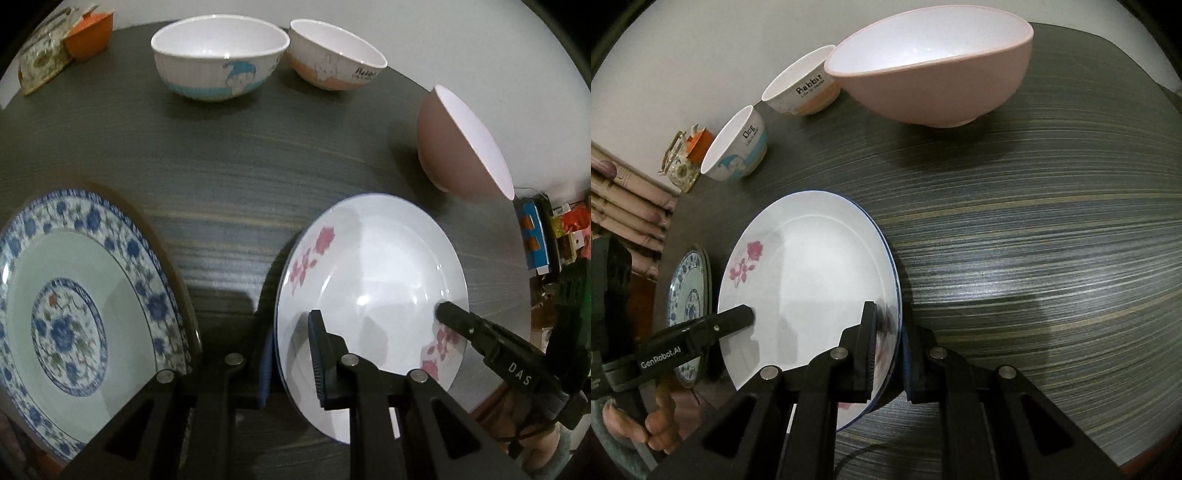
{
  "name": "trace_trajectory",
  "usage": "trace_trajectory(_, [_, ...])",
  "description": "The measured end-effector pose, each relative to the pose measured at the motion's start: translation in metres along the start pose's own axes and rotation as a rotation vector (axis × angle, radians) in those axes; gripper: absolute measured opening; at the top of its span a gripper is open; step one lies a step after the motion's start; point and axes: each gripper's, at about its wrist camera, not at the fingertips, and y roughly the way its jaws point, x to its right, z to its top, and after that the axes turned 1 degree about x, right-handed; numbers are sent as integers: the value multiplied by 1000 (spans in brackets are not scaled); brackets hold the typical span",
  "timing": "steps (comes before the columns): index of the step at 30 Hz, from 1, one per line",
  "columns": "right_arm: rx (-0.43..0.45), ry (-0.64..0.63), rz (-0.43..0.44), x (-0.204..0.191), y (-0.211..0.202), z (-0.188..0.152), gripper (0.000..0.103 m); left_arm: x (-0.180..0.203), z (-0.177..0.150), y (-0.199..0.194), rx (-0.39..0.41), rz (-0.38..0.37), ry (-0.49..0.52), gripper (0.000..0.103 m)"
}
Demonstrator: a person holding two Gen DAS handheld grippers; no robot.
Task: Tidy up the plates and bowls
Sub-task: 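Carry the pink-flowered plate with both tools over the blue-and-white plate stack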
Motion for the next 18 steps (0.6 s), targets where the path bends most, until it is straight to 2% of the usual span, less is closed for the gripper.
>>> trace_trajectory(10, [-1, -14, -1, 0, 2, 4, 14, 14, 7, 5, 15, 41, 47, 16])
trace_trajectory(18, [5, -15, -11, 0, 1, 3, 14, 8, 0, 4, 16, 26, 42, 15])
